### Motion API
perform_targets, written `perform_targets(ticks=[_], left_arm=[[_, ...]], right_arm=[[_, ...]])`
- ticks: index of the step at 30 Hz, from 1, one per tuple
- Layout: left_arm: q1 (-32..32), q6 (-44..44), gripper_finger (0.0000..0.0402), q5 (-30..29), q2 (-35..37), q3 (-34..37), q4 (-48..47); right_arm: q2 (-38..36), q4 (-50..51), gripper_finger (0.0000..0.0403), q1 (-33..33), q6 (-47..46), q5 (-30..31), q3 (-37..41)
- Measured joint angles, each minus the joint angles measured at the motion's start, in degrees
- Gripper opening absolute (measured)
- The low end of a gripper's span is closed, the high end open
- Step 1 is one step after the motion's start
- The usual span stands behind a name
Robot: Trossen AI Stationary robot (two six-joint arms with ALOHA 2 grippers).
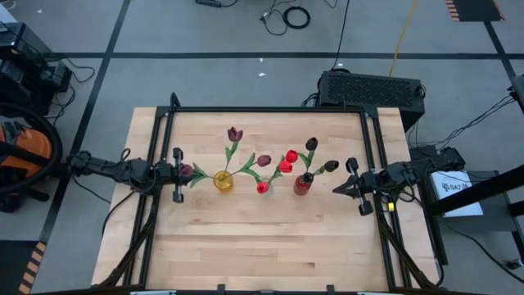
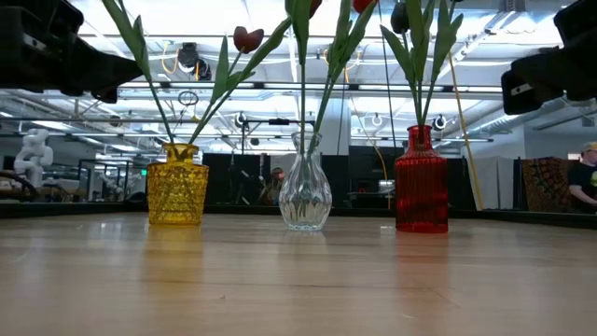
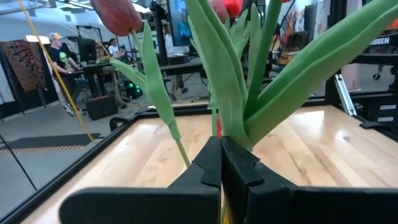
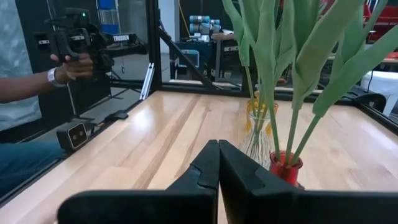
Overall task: Sort flowers into vase by color
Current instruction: Return to Home Position
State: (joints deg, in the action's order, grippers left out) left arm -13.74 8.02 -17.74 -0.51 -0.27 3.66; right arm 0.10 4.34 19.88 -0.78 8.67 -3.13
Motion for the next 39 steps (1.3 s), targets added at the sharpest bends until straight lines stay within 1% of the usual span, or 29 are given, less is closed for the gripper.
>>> perform_targets(ticks=[5,10,13,18,23,26,29,36,39], left_arm=[[1.2,0.0,0.0000,1.6,0.0,0.0,-0.1],[2.1,-0.1,0.0000,3.2,0.0,0.0,-0.1],[2.5,-0.2,0.0000,4.7,0.0,0.0,-0.2],[2.5,-0.2,0.0000,5.0,0.0,0.0,-0.2],[2.8,-0.2,0.0000,5.1,0.0,0.0,-0.2],[3.6,-0.2,0.0000,5.1,0.0,0.0,-0.3],[4.3,-0.5,0.0000,5.4,0.0,0.0,-0.7],[4.9,-1.2,0.0000,6.0,0.0,0.0,-0.9],[4.9,-1.6,0.0000,6.2,0.0,0.0,-1.0]], right_arm=[[0.0,-1.5,0.0000,-0.4,0.5,-0.2,0.1],[0.0,-7.3,0.0000,-0.5,2.2,-1.7,2.4],[0.3,-7.1,0.0000,-1.1,2.1,-1.5,2.3],[0.3,-7.3,0.0000,-3.2,2.7,-1.6,2.3],[0.3,-7.6,0.0000,-7.5,4.7,-1.6,2.3],[0.3,-7.7,0.0000,-10.7,5.0,-4.3,2.3],[0.3,-7.2,0.0000,-13.6,5.1,-4.6,2.3],[0.3,-6.8,0.0000,-20.9,5.0,-12.5,2.3],[0.6,-6.1,0.0000,-23.4,4.2,-13.7,2.3]])
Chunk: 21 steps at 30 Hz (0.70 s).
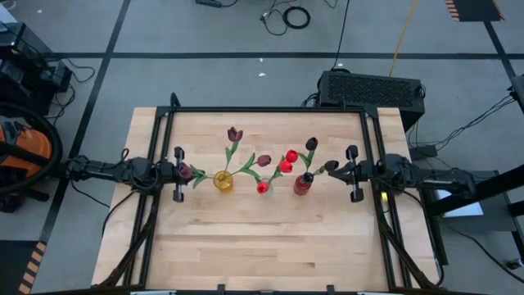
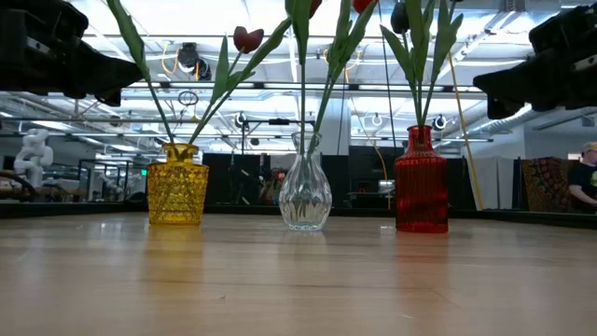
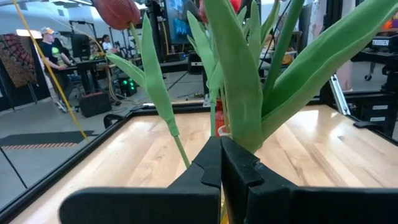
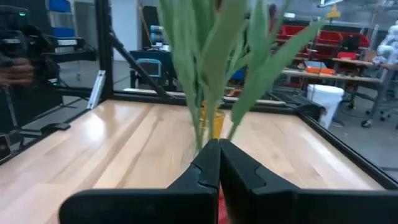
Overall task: Sort flowers into vase by color
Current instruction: Return to Home Position
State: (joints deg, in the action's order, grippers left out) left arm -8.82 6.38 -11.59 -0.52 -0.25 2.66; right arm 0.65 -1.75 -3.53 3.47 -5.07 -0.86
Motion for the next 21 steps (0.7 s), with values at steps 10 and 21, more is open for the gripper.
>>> perform_targets(ticks=[10,21], left_arm=[[2.6,0.2,0.0000,0.9,-0.5,0.0,-0.4],[7.5,-1.5,0.0000,8.8,-0.5,0.0,-1.8]], right_arm=[[1.9,0.0,0.0000,-2.1,-1.0,-1.0,0.0],[2.7,0.0,0.0000,-2.1,-1.1,-0.9,0.0]])
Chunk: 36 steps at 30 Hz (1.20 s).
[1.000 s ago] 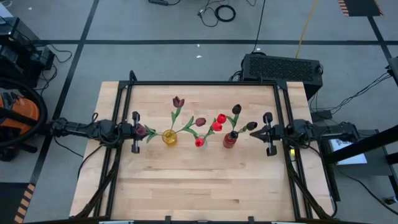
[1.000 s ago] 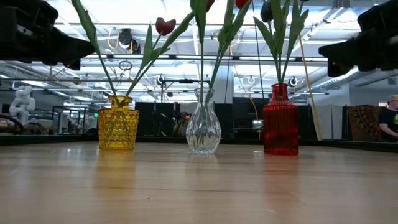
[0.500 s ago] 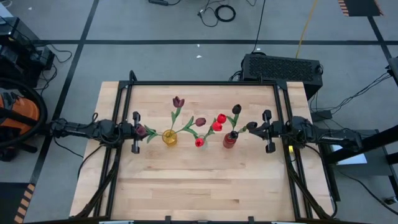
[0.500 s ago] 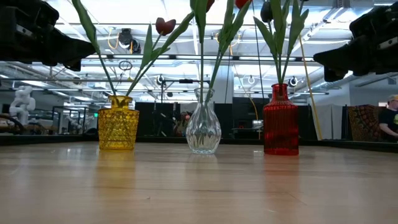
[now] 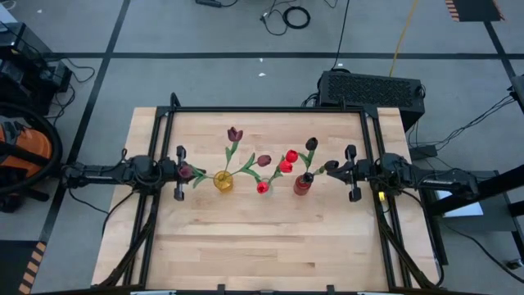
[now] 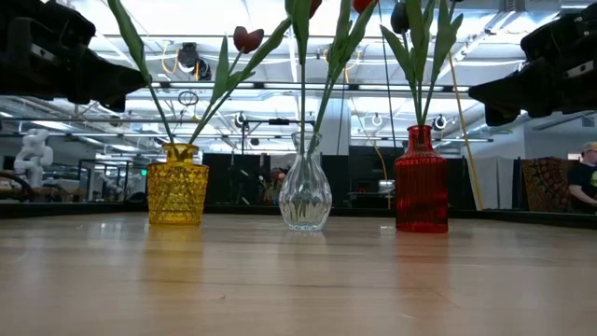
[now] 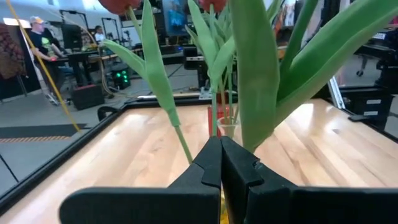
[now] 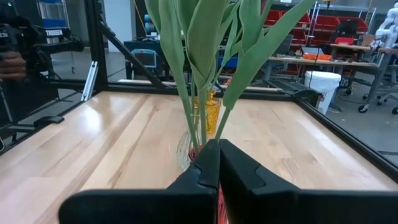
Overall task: Sort flowers into vase by color
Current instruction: Return to Home Position
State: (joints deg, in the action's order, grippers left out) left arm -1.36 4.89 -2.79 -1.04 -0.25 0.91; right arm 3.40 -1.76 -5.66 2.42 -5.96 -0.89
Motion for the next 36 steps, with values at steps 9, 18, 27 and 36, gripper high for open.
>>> perform_targets(ticks=[9,18,27,36], left_arm=[[0.0,-0.1,0.0000,0.7,-0.5,0.0,-0.2],[0.0,-0.3,0.0000,0.7,-1.1,0.0,-0.2],[0.0,0.1,0.0000,-1.0,-0.8,0.0,0.1],[-0.2,-1.9,0.0000,-0.5,0.4,0.0,0.1]], right_arm=[[0.0,0.1,0.0000,0.0,0.0,0.3,0.0],[0.0,0.1,0.0000,0.0,-0.2,0.3,0.0],[-0.1,0.3,0.0000,0.0,0.6,1.6,0.0],[-0.1,0.2,0.0000,0.0,-0.2,1.2,0.0]])
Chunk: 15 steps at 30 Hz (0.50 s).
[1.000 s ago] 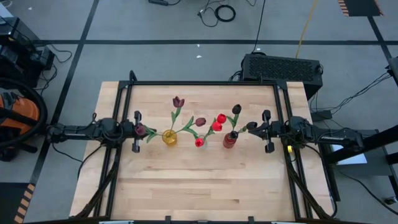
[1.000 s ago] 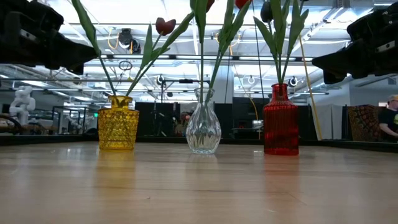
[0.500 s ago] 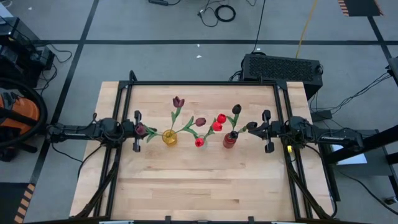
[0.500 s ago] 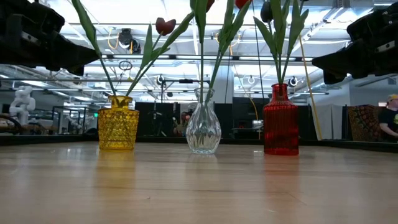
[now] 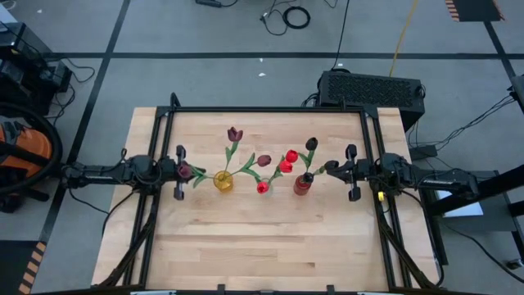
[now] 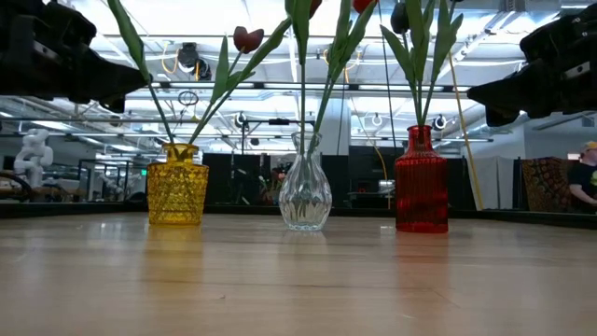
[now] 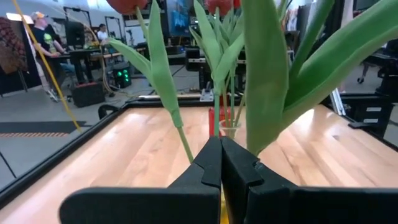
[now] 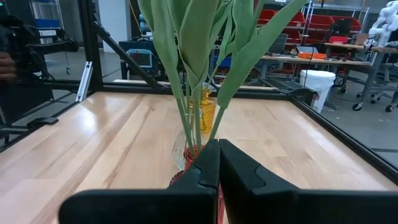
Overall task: Sort flowers into vase by color
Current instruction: Return to Home Position
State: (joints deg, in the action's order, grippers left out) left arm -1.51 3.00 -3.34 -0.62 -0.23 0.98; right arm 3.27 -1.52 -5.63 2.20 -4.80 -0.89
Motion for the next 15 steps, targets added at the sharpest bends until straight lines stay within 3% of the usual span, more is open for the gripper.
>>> perform_targets(ticks=[15], left_arm=[[-0.2,-1.2,0.0000,1.7,0.0,0.0,-0.3]], right_arm=[[0.0,0.0,0.0000,0.0,-1.2,0.0,0.0]])
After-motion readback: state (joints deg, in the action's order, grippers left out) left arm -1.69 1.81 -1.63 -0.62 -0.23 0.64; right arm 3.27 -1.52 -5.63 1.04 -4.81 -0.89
